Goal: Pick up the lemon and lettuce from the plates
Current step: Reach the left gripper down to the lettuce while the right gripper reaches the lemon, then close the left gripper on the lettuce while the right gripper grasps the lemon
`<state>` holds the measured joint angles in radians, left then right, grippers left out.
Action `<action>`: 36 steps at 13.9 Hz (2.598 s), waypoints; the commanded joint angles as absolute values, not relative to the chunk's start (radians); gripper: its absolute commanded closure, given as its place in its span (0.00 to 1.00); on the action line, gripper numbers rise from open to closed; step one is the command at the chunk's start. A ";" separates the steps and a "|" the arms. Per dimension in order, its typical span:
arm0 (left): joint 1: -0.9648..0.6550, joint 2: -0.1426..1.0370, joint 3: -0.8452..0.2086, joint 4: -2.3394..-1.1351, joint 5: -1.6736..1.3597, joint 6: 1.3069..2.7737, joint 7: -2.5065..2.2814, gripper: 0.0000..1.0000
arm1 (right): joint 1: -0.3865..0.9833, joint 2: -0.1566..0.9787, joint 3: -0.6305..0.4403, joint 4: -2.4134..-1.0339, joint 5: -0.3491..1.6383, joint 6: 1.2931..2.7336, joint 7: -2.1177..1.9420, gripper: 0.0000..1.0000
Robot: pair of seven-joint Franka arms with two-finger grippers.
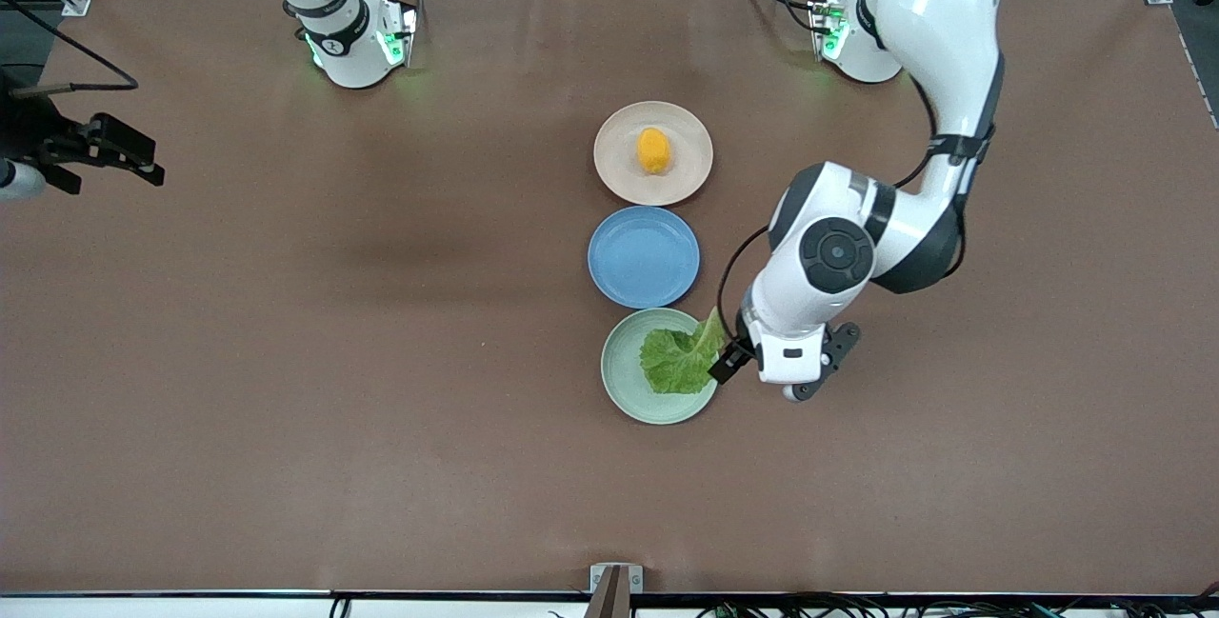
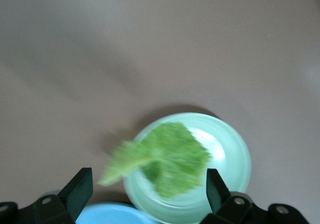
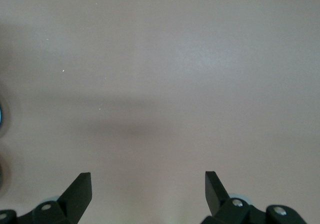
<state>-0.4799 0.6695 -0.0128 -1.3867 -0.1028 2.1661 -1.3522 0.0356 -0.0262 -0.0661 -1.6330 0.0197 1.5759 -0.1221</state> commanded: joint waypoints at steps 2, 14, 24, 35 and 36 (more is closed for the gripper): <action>-0.523 0.732 -0.006 -1.350 -0.146 2.305 -1.606 0.00 | 0.048 0.101 -0.074 -1.579 0.040 1.605 -0.129 0.00; -0.581 0.867 -0.006 -1.368 -0.141 2.368 -1.759 0.00 | 0.446 0.084 -0.055 -1.650 0.196 1.636 0.469 0.00; -0.597 0.885 -0.006 -1.388 -0.133 2.368 -1.753 0.02 | 0.969 0.233 -0.057 -1.779 0.167 2.032 0.946 0.00; -0.597 0.884 -0.006 -1.394 -0.133 2.368 -1.756 0.58 | 1.226 0.552 -0.058 -1.779 0.080 2.364 1.270 0.00; -0.597 0.882 -0.006 -1.394 -0.133 2.368 -1.755 0.65 | 1.241 0.573 -0.060 -1.779 0.065 2.390 1.301 0.00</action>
<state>-0.5896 0.8884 -0.0128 -1.3906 -0.1217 2.3636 -1.7636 1.2010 0.5294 -0.0451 -1.7899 0.0996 2.3454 1.2290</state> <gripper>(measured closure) 0.485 0.000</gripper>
